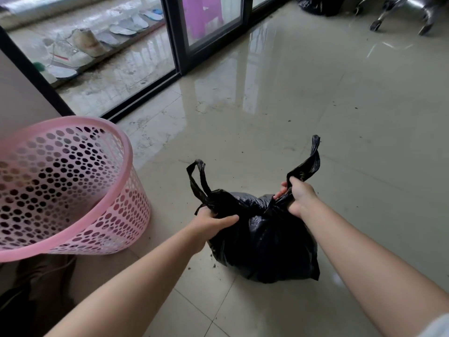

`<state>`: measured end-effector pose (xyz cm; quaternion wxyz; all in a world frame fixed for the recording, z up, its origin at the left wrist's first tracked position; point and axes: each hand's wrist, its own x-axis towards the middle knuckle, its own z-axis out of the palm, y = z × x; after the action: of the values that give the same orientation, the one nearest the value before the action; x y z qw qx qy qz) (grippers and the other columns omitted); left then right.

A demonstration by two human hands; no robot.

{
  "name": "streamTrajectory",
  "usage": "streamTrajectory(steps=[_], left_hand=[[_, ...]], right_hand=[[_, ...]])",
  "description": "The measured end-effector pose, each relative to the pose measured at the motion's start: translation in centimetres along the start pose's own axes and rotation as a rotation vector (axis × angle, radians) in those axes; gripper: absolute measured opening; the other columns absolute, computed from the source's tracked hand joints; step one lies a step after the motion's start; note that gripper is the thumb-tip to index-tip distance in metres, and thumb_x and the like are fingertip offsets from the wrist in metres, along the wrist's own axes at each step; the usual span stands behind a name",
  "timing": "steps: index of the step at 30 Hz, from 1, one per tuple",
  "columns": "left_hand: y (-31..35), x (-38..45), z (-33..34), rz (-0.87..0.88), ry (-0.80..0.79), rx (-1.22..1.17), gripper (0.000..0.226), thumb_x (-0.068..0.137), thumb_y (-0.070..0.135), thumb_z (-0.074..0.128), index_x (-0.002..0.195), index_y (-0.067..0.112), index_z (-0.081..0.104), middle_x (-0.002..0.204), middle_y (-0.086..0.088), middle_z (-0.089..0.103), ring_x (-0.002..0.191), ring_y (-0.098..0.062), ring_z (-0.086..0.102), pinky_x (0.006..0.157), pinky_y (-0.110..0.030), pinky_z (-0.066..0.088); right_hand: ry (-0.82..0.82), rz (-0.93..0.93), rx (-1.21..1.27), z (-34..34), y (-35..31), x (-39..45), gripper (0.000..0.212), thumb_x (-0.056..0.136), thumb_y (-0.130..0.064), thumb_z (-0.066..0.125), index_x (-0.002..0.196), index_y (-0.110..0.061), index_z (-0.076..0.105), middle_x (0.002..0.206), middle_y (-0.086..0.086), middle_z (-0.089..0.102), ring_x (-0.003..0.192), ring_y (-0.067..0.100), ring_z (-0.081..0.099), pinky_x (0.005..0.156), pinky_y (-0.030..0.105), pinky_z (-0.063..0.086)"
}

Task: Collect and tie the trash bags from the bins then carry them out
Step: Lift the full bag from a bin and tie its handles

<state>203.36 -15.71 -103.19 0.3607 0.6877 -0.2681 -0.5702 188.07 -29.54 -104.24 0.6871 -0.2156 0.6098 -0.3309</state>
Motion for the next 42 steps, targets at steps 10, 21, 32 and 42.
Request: streamTrajectory(steps=[10,21,32,42], left_hand=[[5.2,-0.2,2.6,0.486,0.077,0.227,0.043,0.098,0.017,0.035,0.065,0.012,0.062,0.07,0.005,0.064,0.068,-0.004,0.057,0.069,-0.011,0.041],[4.6,2.0,0.8,0.229,0.008,0.799,0.022,0.097,0.019,0.033,0.093,0.004,0.048,0.087,-0.015,0.057,0.083,-0.025,0.053,0.066,-0.03,0.038],[3.7,3.6,0.8,0.057,-0.003,1.185,0.071,0.074,0.073,0.045,0.111,0.014,0.06,0.098,-0.006,0.063,0.098,-0.024,0.06,0.07,-0.028,0.043],[5.0,3.8,-1.9,0.129,0.149,0.567,0.019,0.089,0.028,0.048,0.079,0.013,0.055,0.089,-0.011,0.059,0.082,-0.025,0.054,0.074,-0.03,0.039]], right_hand=[[-0.145,-0.008,-0.089,0.7,-0.4,-1.3,0.04,0.098,-0.019,0.032,0.06,-0.006,0.039,0.031,0.003,0.039,0.034,0.014,0.037,0.046,0.024,0.031],[-0.398,-0.007,-0.542,-0.7,-1.8,-1.9,0.03,0.091,-0.006,0.048,0.063,-0.015,0.048,0.036,-0.009,0.051,0.024,0.002,0.033,0.029,0.008,0.023],[-0.473,0.0,-0.225,0.5,-4.8,-2.5,0.033,0.092,0.001,0.038,0.066,-0.003,0.058,0.043,0.003,0.067,0.042,0.012,0.066,0.04,0.015,0.052],[-0.38,-0.637,-1.05,0.8,-3.8,-2.6,0.055,0.081,0.01,0.046,0.133,-0.008,0.042,0.141,0.013,0.042,0.134,0.022,0.035,0.11,0.026,0.025]])
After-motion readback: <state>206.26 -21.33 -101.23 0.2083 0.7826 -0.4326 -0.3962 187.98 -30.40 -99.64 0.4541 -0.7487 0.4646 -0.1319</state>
